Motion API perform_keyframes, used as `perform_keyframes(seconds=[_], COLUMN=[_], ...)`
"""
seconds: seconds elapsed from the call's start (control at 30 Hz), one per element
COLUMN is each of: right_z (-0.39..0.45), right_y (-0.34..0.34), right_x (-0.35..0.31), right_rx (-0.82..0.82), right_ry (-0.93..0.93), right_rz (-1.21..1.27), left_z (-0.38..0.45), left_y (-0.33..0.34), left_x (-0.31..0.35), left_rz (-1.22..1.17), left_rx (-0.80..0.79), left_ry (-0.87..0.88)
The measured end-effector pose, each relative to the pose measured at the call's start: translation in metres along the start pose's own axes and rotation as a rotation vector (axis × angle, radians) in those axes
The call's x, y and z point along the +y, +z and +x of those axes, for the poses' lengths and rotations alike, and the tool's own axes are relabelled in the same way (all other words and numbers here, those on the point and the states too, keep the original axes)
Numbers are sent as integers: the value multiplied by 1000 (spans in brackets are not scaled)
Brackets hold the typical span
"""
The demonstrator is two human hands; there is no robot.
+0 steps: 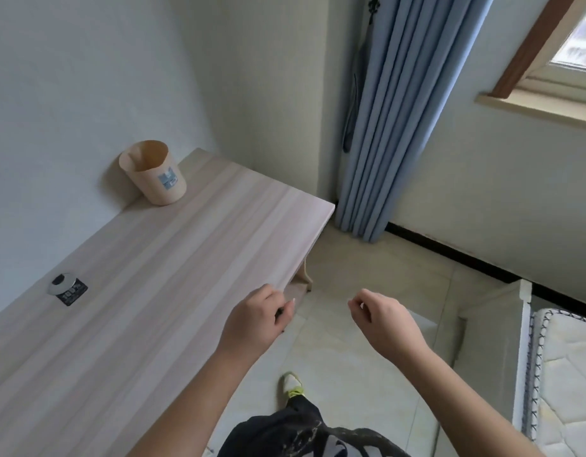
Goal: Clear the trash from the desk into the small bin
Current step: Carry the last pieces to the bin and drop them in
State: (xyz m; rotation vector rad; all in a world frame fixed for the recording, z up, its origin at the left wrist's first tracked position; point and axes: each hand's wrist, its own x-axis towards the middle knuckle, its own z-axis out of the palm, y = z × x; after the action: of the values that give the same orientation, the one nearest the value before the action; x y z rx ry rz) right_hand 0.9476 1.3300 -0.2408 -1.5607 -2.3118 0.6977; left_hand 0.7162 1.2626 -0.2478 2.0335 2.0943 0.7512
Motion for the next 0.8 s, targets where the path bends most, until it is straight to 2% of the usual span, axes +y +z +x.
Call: perform_keyframes(seconds=[0.37,0.63,0.8], right_z=[144,230,300], right_y=[-2,12,29], right_x=[-47,-70,-84], right_rx=[-53,-181,-274], right_ry=[-23,-136,-252], right_rz=[4,3,39], left_z=[103,137,172], left_y=[-23,-22,-22], left_x=[-78,-110,-122], left_rz=[110,101,114], left_rx=[-60,-8,11], left_ry=[-17,-221,-277])
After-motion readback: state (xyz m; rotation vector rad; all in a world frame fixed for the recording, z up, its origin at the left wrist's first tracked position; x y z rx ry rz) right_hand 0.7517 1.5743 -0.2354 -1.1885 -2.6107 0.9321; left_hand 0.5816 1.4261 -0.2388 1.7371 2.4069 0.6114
